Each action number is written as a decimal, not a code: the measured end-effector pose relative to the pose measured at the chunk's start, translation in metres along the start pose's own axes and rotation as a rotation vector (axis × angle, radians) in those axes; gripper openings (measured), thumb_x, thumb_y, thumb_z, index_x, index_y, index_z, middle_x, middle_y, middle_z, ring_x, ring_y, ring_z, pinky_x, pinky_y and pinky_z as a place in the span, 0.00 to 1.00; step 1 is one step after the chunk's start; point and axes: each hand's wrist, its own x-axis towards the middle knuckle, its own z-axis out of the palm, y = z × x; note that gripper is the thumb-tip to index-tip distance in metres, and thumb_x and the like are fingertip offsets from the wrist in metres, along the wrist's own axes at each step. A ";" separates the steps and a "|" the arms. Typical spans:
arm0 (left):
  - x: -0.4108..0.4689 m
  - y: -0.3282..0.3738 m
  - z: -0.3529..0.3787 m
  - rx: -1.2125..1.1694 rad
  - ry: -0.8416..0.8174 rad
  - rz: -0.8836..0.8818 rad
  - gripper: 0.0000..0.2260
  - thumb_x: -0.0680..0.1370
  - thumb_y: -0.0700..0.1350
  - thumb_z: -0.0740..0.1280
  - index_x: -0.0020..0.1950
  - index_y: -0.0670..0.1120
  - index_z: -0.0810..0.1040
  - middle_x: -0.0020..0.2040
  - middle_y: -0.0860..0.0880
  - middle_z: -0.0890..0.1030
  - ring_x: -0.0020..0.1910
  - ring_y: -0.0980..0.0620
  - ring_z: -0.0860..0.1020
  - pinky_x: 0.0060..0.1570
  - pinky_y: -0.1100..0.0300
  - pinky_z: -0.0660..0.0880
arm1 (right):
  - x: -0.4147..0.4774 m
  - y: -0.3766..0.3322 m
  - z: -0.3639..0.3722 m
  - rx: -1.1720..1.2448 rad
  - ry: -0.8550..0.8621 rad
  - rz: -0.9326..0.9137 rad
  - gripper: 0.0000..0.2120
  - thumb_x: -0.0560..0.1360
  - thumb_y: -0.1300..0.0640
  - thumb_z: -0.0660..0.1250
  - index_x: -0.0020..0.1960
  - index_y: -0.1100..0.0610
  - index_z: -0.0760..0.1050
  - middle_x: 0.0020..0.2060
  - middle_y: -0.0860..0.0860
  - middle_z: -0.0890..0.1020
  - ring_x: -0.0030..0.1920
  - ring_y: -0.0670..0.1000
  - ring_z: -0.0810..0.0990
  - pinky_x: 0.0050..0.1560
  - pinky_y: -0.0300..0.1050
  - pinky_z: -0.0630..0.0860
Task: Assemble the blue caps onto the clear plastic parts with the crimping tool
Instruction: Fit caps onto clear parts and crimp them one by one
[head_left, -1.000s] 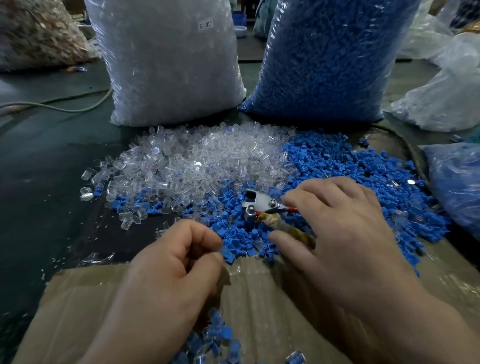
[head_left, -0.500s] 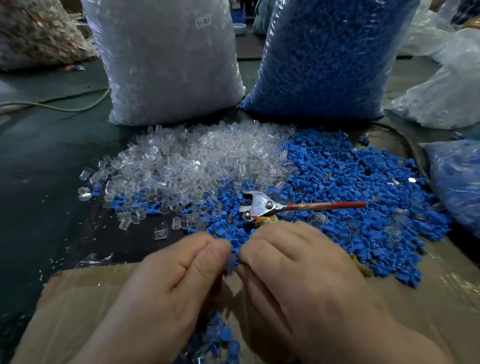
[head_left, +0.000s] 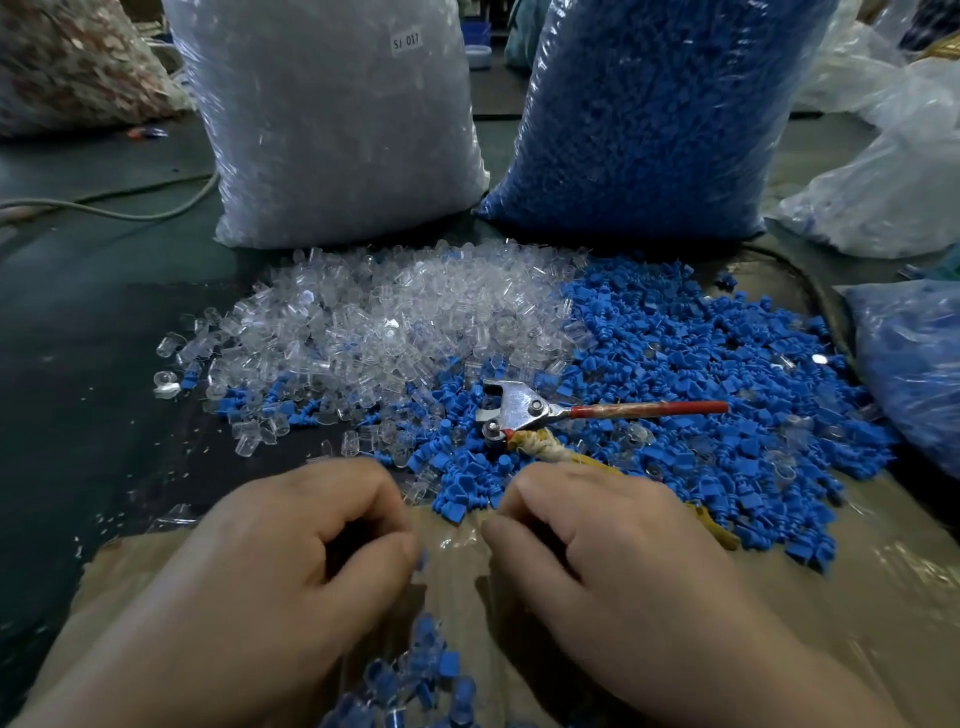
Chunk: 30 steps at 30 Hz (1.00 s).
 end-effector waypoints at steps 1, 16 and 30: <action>0.000 -0.005 0.001 0.033 -0.039 -0.052 0.03 0.69 0.58 0.67 0.40 0.61 0.78 0.38 0.67 0.80 0.39 0.65 0.79 0.34 0.66 0.76 | 0.001 0.000 0.002 -0.088 0.004 -0.021 0.16 0.78 0.37 0.49 0.48 0.47 0.68 0.41 0.43 0.74 0.43 0.46 0.74 0.44 0.46 0.72; 0.009 -0.018 0.027 0.311 0.160 -0.170 0.14 0.69 0.69 0.60 0.47 0.62 0.74 0.42 0.65 0.73 0.39 0.66 0.73 0.36 0.66 0.69 | 0.019 0.002 0.022 -0.363 -0.081 -0.061 0.15 0.80 0.37 0.51 0.59 0.44 0.62 0.40 0.46 0.64 0.36 0.53 0.67 0.30 0.47 0.63; 0.004 -0.005 0.033 0.058 0.254 -0.214 0.03 0.72 0.58 0.66 0.43 0.61 0.74 0.45 0.72 0.77 0.45 0.69 0.75 0.30 0.65 0.67 | 0.016 0.003 0.026 -0.250 -0.024 -0.088 0.09 0.82 0.45 0.51 0.46 0.47 0.60 0.36 0.44 0.67 0.40 0.51 0.76 0.34 0.50 0.69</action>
